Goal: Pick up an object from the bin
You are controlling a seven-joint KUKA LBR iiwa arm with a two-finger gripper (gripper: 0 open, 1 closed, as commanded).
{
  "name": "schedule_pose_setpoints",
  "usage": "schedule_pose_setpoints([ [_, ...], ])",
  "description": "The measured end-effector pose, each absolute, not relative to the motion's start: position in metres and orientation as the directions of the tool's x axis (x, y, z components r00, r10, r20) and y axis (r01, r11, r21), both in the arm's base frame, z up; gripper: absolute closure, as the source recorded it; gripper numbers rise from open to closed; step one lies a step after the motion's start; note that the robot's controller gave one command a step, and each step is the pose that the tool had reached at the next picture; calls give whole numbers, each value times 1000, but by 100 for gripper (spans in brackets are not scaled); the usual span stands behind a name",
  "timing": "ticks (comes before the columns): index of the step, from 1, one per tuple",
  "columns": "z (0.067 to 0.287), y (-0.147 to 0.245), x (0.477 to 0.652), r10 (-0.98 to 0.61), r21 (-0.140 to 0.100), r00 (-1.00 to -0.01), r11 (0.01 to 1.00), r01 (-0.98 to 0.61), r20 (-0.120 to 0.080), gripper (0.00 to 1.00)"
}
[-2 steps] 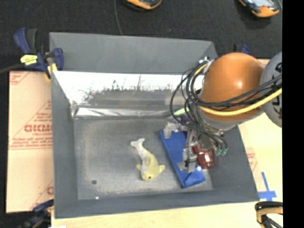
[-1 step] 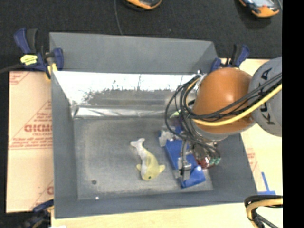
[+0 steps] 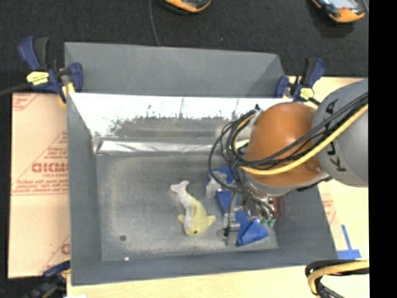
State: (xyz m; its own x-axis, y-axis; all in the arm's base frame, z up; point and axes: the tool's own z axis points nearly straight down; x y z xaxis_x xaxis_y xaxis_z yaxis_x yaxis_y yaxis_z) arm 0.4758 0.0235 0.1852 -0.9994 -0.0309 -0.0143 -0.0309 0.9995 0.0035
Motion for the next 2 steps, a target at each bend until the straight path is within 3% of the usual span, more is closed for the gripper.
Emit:
schedule_pose_setpoints([
  [1,128,38,506,149,8,-989,989,149,-20,0],
  [2,102,46,521,-5,3,-1000,1000,-5,-20,0],
])
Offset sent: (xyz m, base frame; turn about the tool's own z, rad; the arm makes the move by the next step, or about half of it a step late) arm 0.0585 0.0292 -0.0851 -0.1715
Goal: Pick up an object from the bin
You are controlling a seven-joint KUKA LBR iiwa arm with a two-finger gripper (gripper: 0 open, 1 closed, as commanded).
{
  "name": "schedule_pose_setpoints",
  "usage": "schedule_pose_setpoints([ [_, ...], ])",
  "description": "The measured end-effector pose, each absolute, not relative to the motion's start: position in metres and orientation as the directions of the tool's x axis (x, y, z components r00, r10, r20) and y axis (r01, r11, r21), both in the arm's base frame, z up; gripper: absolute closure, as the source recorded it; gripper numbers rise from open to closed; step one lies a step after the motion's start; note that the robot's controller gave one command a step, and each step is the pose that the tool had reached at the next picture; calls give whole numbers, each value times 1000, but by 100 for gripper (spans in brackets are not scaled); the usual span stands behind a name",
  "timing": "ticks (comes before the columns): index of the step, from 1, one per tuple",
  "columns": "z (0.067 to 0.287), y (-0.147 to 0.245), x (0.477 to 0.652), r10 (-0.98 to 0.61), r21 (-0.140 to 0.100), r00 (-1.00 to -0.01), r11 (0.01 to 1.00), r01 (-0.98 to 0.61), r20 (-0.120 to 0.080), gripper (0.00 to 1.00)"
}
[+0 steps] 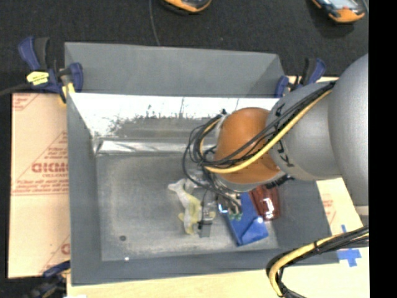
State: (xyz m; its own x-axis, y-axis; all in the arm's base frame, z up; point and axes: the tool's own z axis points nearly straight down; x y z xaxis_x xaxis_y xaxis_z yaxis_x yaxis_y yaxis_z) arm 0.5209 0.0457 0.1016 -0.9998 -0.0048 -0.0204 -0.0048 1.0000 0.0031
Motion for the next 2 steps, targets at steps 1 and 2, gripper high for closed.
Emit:
schedule_pose_setpoints([
  [1,73,26,531,236,12,-972,972,236,-12,100],
  [2,73,26,531,236,12,-972,972,236,-12,100],
])
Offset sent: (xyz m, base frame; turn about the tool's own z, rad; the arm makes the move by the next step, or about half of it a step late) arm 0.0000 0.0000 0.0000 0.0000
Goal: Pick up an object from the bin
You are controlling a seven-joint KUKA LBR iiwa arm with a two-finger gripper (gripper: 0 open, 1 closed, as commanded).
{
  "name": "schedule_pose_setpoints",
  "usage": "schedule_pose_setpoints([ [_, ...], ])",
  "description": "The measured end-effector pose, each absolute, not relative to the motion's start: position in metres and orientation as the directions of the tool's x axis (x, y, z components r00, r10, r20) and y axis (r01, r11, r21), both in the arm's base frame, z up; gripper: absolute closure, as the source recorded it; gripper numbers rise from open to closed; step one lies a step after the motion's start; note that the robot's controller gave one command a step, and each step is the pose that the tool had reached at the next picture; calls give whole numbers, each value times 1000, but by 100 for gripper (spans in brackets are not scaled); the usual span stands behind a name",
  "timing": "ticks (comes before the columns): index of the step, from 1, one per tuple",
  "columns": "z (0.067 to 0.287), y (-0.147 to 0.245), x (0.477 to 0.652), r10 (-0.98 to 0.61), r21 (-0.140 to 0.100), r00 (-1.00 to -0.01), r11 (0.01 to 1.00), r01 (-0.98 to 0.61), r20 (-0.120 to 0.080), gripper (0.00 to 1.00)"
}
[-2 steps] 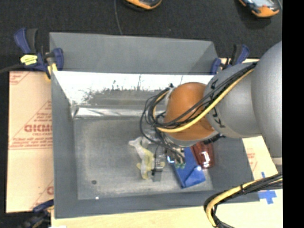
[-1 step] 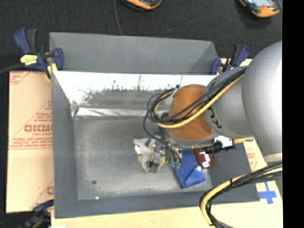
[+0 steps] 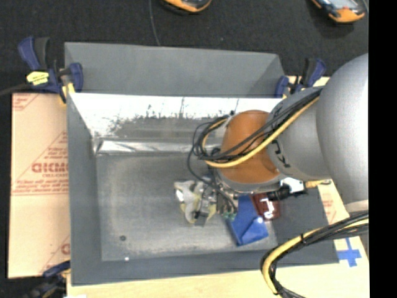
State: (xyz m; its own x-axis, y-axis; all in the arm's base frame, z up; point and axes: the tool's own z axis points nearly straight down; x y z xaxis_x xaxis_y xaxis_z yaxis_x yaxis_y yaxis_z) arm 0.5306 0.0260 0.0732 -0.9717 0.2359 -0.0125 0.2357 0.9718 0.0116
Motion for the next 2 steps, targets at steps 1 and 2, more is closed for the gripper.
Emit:
schedule_pose_setpoints([
  [1,157,18,528,248,9,-969,969,248,-9,100],
  [2,248,18,526,333,10,-943,943,333,-7,100],
])
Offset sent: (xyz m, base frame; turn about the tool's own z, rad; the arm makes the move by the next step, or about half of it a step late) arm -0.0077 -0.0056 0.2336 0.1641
